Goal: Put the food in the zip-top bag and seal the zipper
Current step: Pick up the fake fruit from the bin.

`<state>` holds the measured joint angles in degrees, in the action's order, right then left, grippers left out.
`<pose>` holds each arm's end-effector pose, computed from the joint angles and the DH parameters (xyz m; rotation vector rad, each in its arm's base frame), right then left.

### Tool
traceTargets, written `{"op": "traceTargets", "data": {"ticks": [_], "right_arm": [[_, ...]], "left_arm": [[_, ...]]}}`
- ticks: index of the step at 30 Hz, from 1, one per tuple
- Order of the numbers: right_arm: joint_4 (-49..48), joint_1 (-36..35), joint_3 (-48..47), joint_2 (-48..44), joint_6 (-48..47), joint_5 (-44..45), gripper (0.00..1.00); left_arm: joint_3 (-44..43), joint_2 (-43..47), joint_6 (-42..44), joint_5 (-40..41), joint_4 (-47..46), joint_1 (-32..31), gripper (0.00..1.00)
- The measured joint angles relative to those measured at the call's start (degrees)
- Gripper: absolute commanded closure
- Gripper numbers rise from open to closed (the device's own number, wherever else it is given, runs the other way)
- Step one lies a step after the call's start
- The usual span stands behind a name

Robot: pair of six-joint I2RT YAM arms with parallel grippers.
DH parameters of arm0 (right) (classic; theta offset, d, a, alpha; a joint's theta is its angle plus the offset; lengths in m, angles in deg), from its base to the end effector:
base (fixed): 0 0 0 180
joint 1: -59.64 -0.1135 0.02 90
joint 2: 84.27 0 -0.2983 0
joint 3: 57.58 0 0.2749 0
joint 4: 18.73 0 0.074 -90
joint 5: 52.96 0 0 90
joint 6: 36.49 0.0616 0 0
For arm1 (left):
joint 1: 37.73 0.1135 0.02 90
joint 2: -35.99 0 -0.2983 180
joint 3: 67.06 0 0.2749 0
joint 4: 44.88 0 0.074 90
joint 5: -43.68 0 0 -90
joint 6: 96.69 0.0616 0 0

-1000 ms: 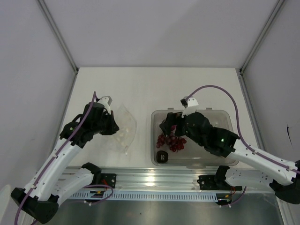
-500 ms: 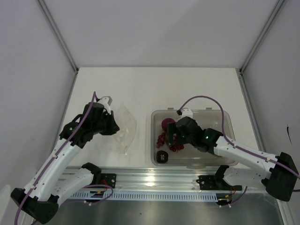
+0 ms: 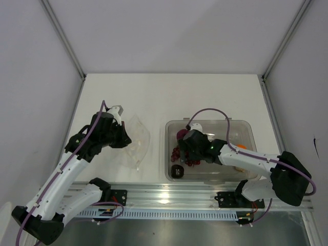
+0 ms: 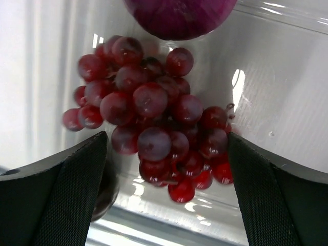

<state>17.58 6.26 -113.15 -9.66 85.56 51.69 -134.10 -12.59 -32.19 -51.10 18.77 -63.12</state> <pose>0.1775 0.2128 0.2015 -0.3662 2.4891 0.2945 0.1593 -0.0813 0.3282 0.0393 2.4192 -0.5197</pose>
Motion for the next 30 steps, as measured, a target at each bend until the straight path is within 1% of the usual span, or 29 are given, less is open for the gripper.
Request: {"op": "traceTargets", "data": {"ticks": [5,11,14,17,18,22,23,24,25,30], "right_arm": [[-1.36,0.00,-0.04,3.96,-0.79,1.20,0.03],[-3.30,0.00,-0.39,7.85,-1.51,1.92,0.12],[-3.93,-0.02,-0.39,8.37,-1.68,2.16,0.19],[-4.85,-0.02,-0.13,8.33,-1.64,2.29,0.33],[-5.11,-0.02,0.02,8.31,-1.73,2.32,0.42],[-5.99,0.00,0.98,7.32,-1.86,2.84,0.63],[-6.03,-0.02,1.20,6.86,-1.90,2.89,0.74],[-6.05,-0.02,1.36,6.40,-2.10,2.89,0.79],[-6.10,-0.02,1.51,5.97,-1.97,2.84,0.82],[-5.33,-0.09,2.14,3.34,-2.05,2.40,0.86]], "left_arm": [[0.00,0.48,0.02,-0.33,-0.11,0.00,0.99],[0.00,0.52,0.02,-0.52,-0.44,0.00,0.99],[0.00,0.57,0.02,-0.55,-0.44,0.00,0.99],[0.00,0.61,0.02,-0.57,-0.48,0.00,0.99],[0.00,0.61,0.02,-0.59,-0.48,0.00,0.99],[0.00,0.59,0.02,-0.70,-0.61,0.00,0.99],[0.00,0.59,0.02,-0.87,-0.66,0.00,0.99],[0.02,0.59,0.02,-1.03,-0.70,0.00,0.99],[0.02,0.59,0.02,-1.16,-0.74,0.00,1.00],[0.02,0.61,0.02,-1.46,-0.76,0.00,0.99]]}}
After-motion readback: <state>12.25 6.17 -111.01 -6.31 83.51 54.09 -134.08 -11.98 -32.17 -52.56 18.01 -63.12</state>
